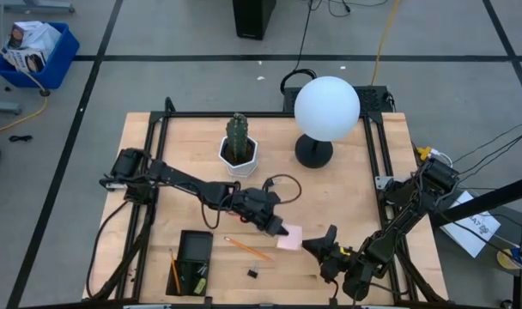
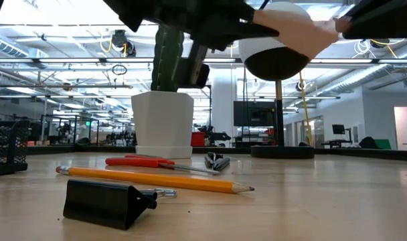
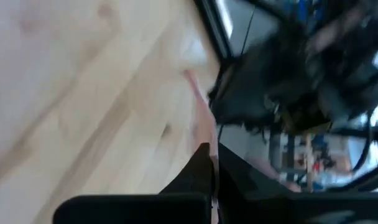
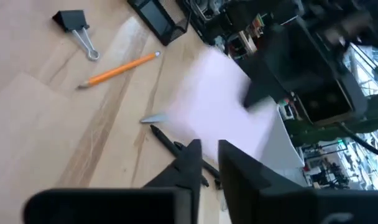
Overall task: Pick and place office supplies into organizer
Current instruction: Put the sticky notes in the desk organizer
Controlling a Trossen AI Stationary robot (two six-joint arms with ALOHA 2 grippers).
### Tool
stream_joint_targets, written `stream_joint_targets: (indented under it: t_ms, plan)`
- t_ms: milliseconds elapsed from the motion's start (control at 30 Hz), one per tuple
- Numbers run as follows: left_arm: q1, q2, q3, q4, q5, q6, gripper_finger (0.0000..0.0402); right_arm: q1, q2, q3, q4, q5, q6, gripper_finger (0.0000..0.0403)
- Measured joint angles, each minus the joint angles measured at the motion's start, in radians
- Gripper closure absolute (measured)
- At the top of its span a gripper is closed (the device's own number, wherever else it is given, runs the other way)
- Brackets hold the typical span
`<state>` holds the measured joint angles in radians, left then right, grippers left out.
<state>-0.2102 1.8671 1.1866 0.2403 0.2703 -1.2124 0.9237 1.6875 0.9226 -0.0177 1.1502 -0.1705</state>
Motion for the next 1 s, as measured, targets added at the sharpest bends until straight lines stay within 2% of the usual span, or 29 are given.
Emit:
stream_joint_targets:
  t_ms: [167,300,567,933,1000]
  plan:
    - [-0.035,-0.003,0.000,-0.083,-0.002,0.016,0.0398,0.000,-0.004,0.000,-0.001,0.002,0.052,0.0309]
    - [-0.069,-0.030,0.000,-0.142,-0.015,0.034,0.0399,0.006,-0.008,0.000,-0.002,0.002,0.051,0.0296]
    - [-0.159,-0.162,0.000,-0.455,-0.149,-0.004,0.0400,0.008,-0.010,0.000,-0.002,0.005,0.069,0.0302]
    - [-0.270,-0.366,-0.004,-0.759,-0.352,-0.034,0.0399,0.008,-0.010,0.000,-0.011,0.000,0.103,0.0312]
    - [-0.283,-0.393,-0.029,-0.770,-0.373,-0.056,0.0399,0.008,-0.010,0.000,-0.012,-0.001,0.105,0.0312]
